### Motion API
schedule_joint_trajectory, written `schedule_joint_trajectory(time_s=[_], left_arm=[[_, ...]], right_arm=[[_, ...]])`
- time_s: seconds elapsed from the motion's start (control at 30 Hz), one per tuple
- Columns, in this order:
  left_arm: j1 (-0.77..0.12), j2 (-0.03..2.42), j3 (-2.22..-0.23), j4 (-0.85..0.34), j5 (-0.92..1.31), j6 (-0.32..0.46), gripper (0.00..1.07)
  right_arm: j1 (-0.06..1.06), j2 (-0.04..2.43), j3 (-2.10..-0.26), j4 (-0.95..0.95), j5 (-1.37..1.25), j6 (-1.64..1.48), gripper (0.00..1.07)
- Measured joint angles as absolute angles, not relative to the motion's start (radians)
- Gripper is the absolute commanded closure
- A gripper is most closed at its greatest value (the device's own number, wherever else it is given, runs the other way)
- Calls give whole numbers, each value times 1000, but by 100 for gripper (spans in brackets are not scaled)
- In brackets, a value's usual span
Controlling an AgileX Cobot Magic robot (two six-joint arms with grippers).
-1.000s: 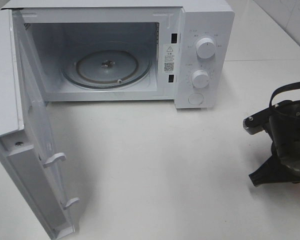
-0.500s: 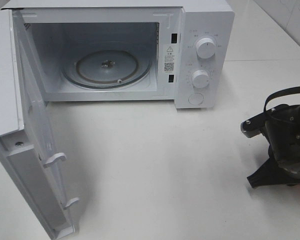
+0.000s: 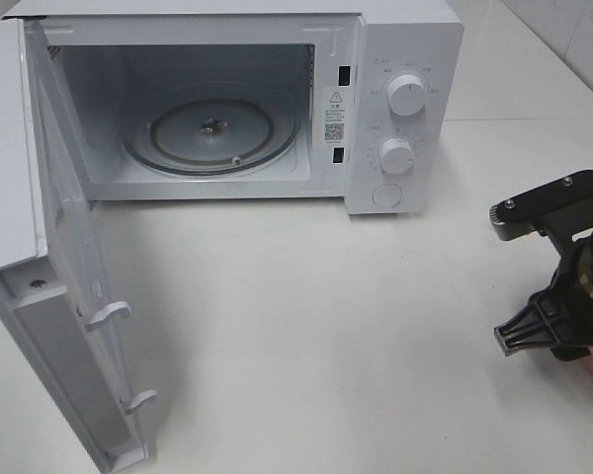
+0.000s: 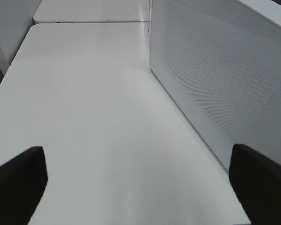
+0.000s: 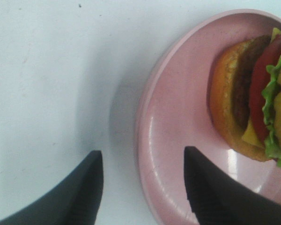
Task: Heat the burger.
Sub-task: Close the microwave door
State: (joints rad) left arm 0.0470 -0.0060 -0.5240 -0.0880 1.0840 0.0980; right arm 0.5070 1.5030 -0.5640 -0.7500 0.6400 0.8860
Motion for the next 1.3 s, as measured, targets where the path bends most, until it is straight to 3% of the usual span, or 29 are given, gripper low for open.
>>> schedule_joint_trajectory(time_s=[0.03,0.2,0.33,0.57,1.3], left_arm=[[47,-6,-524,-88,1084,98,9],[47,-6,-524,-88,1084,98,9],[47,-6,-524,-88,1084,98,9],[47,-6,-524,-88,1084,98,9],[47,-6,-524,-88,1084,98,9]], right_arm=[[507,1503,-564,-750,640,886,48],[507,1328,-563,-469,643,557,27],[507,1234,-563,-356,658,409,24],[507,982,-645,-197,856,196,26],[507,456,-678,-131,1161,77,31]])
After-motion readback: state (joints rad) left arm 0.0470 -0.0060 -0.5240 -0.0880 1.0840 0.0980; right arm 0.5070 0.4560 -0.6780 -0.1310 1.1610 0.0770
